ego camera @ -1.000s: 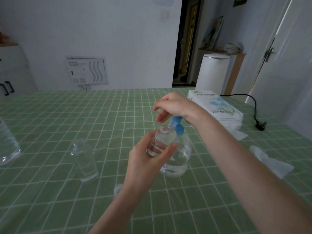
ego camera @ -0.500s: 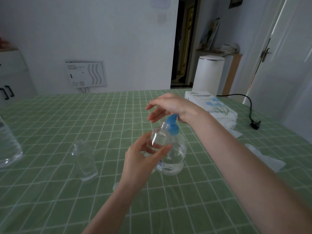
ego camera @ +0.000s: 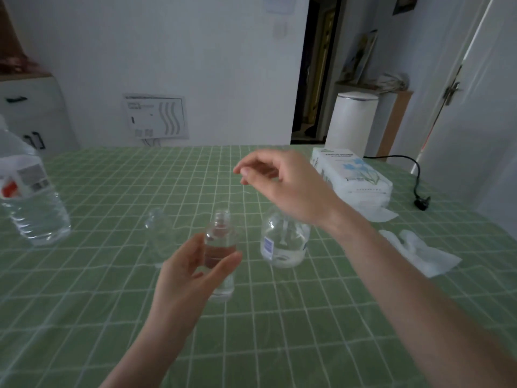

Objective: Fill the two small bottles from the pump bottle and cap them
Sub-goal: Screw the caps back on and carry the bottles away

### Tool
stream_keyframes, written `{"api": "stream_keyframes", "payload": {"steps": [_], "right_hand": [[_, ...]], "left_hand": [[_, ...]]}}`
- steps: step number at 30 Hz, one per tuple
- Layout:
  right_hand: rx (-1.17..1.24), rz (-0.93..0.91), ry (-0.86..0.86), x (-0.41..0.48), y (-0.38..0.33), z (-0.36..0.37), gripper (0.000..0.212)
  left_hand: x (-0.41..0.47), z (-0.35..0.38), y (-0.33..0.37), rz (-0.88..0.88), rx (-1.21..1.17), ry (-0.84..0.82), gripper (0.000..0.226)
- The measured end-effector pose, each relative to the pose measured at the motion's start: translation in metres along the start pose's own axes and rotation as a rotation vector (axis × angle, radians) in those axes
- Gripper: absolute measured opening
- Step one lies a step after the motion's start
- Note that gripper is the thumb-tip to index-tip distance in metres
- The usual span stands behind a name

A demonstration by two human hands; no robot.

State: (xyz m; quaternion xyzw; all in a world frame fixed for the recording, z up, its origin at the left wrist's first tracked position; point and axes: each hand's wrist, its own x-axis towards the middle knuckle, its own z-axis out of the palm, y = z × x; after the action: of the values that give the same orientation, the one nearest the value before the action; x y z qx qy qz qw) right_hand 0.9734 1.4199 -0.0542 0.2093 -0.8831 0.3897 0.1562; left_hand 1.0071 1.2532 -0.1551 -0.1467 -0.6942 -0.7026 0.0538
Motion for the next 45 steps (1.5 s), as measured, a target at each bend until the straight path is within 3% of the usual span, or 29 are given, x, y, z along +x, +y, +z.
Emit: {"api": "stream_keyframes", "payload": {"steps": [3, 5, 9, 14, 19, 24, 27, 30, 33, 40, 45], "right_hand": [[0.056, -0.042, -0.042, -0.023, -0.001, 0.030, 0.015], [0.076, 0.035, -0.075, -0.034, 0.011, 0.047, 0.015], [-0.087, 0.229, -0.215, -0.049, 0.036, 0.095, 0.037], [-0.210, 0.309, -0.273, -0.051, 0.050, 0.135, 0.060], [-0.264, 0.322, -0.248, -0.045, 0.052, 0.144, 0.037], [0.018, 0.284, -0.187, -0.047, 0.042, 0.130, 0.021], [0.304, 0.287, -0.169, -0.048, 0.032, 0.112, 0.026], [0.419, 0.232, -0.201, -0.050, 0.027, 0.098, 0.030], [0.513, 0.236, -0.202, -0.050, 0.023, 0.089, 0.032], [0.455, 0.185, -0.155, -0.048, 0.021, 0.081, 0.025], [0.437, 0.100, -0.189, -0.045, 0.013, 0.076, 0.034]], "left_hand": [[-0.024, -0.021, -0.001, -0.026, 0.028, 0.064, 0.037], [-0.030, -0.029, -0.005, -0.040, 0.017, 0.087, 0.035], [-0.044, -0.050, -0.013, -0.071, 0.027, 0.145, 0.032], [-0.048, -0.063, -0.019, -0.098, 0.046, 0.158, 0.030], [-0.046, -0.065, -0.023, -0.123, 0.027, 0.160, 0.033], [-0.045, -0.064, -0.024, -0.138, 0.038, 0.151, 0.031], [-0.044, -0.061, -0.022, -0.121, 0.044, 0.139, 0.040], [-0.042, -0.054, -0.021, -0.123, 0.035, 0.133, 0.054], [-0.039, -0.051, -0.020, -0.122, 0.026, 0.132, 0.051], [-0.039, -0.048, -0.021, -0.104, 0.047, 0.085, 0.047], [-0.038, -0.046, -0.023, -0.088, 0.072, 0.045, 0.036]]}}
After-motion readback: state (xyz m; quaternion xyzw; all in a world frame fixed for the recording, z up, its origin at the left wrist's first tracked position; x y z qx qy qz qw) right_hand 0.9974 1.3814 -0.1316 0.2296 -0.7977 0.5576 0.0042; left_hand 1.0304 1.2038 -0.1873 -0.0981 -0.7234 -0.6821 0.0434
